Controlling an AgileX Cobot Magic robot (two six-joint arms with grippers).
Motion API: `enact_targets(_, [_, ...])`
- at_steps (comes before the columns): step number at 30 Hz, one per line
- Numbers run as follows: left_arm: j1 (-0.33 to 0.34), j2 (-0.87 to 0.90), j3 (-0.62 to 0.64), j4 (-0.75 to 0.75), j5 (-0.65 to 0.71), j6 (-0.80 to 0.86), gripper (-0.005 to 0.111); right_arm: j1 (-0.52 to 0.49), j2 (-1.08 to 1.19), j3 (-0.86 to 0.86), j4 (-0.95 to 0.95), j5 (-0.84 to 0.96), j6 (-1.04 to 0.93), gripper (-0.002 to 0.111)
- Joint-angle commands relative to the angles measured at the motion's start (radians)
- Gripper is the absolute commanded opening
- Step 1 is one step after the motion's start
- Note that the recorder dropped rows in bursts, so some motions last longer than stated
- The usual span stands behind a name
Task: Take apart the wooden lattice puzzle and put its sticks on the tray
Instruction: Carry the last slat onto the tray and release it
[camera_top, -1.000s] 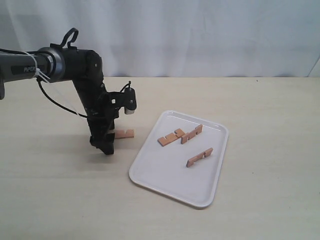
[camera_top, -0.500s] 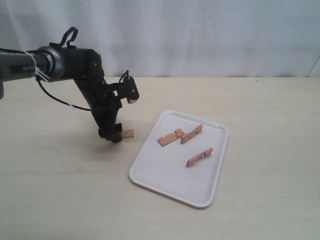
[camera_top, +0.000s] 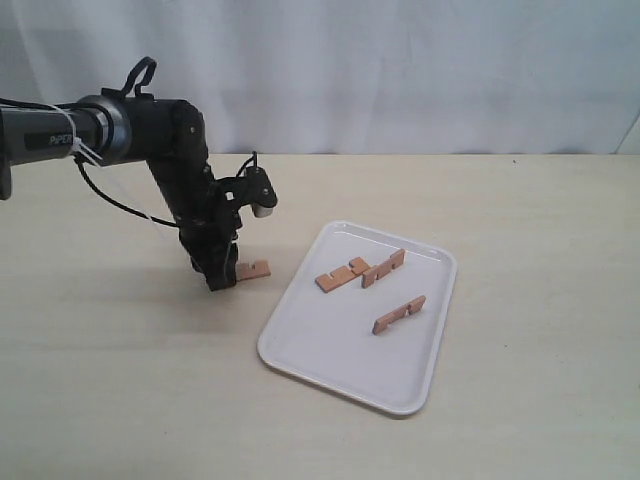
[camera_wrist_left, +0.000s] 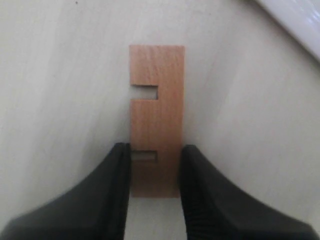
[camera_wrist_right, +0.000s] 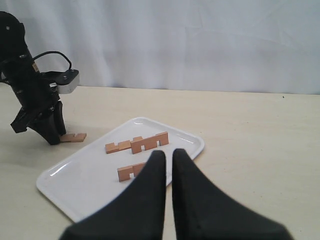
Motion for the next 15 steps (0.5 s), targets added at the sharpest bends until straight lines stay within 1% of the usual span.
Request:
enact_targets(1, [-0.003, 0.028, 0.009, 0.035, 0.029, 0.002, 0.0, 0.001, -0.005, 0.001, 0.0, 0.005, -0.001, 0.005])
enact_targets(4, [-0.003, 0.007, 0.009, 0.035, 0.029, 0.0, 0.0, 0.001, -0.005, 0.001, 0.0, 0.005, -0.001, 0.005])
enact_targets(9, [-0.007, -0.093, 0.009, -0.037, 0.039, -0.002, 0.0, 0.001, -0.005, 0.001, 0.0, 0.005, -0.001, 0.005])
enact_targets(12, [-0.063, -0.155, 0.011, -0.049, 0.098, 0.002, 0.0, 0.001, -0.005, 0.001, 0.0, 0.005, -0.001, 0.005])
enact_targets(15, [-0.164, -0.161, 0.013, -0.047, 0.132, -0.006, 0.0, 0.001, -0.005, 0.001, 0.0, 0.005, -0.001, 0.005])
